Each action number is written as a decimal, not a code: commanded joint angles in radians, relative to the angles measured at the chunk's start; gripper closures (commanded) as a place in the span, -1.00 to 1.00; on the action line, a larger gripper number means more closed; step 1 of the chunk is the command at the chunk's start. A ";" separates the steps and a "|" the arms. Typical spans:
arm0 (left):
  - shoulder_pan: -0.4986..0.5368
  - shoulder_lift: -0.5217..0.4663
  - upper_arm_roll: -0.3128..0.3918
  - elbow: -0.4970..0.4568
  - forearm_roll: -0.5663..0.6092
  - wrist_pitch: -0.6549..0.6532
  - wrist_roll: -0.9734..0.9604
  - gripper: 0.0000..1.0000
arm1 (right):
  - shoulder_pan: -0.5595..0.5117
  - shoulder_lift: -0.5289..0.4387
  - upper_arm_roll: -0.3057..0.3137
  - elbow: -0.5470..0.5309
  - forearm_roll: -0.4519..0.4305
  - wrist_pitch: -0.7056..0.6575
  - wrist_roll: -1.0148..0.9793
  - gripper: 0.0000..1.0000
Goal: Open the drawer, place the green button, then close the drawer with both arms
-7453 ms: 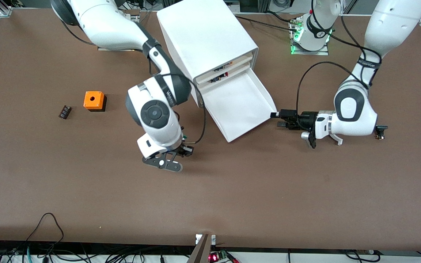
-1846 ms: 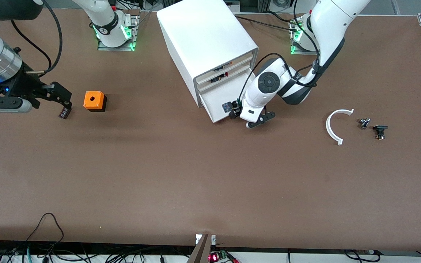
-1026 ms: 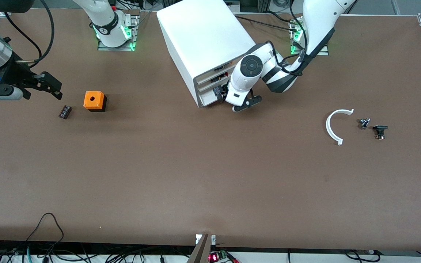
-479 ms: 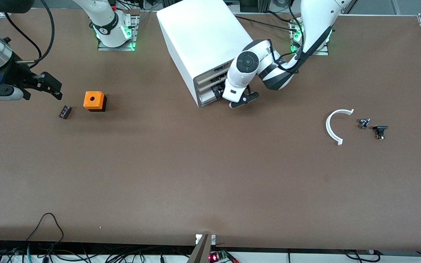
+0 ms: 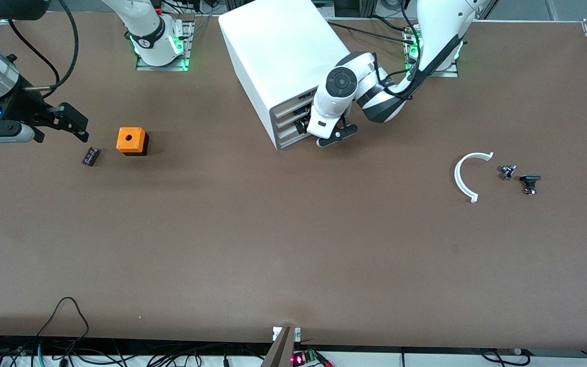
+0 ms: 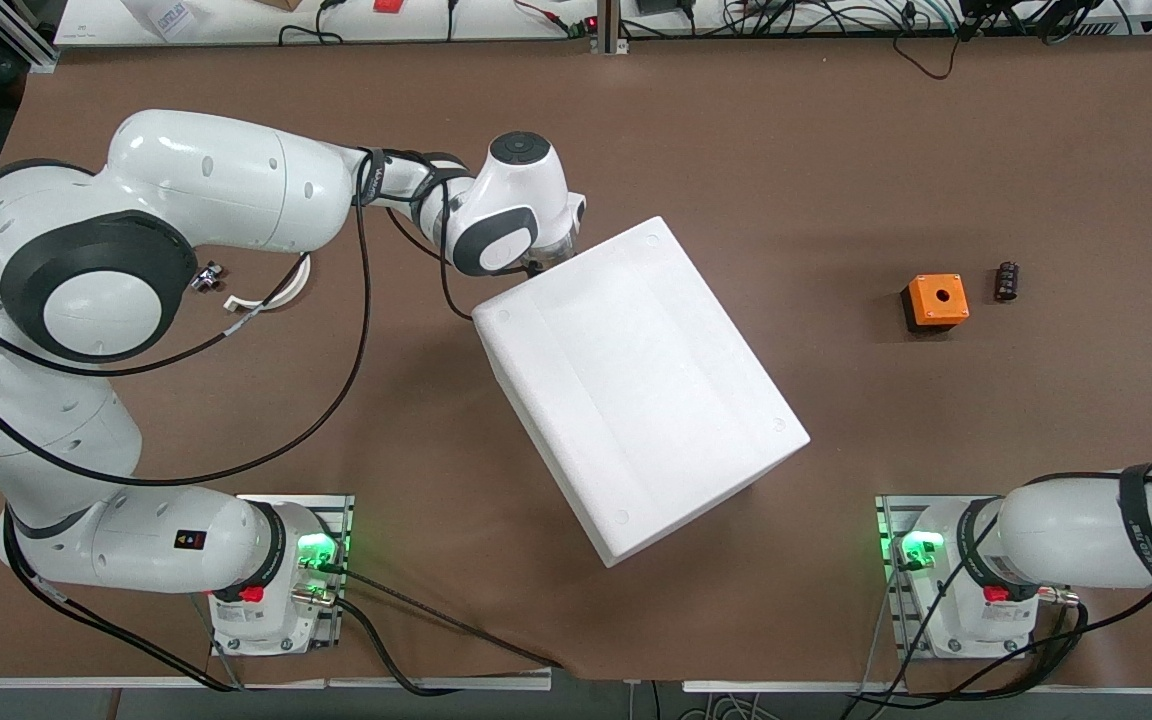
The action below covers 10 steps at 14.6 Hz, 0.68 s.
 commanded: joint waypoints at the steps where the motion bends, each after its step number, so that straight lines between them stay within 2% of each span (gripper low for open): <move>1: 0.054 -0.064 -0.006 0.031 0.015 -0.080 0.035 -1.00 | -0.001 0.016 0.001 0.047 0.007 -0.012 -0.002 -1.00; 6: 0.158 -0.099 0.002 0.273 0.076 -0.485 0.296 -1.00 | 0.003 0.029 0.001 0.054 0.004 -0.012 -0.007 -1.00; 8: 0.212 -0.140 -0.004 0.357 0.180 -0.570 0.437 -1.00 | 0.006 0.029 0.004 0.056 0.004 -0.010 -0.002 -1.00; 10: 0.297 -0.174 -0.009 0.419 0.198 -0.629 0.617 -1.00 | 0.000 0.029 0.001 0.060 0.008 -0.009 -0.005 -1.00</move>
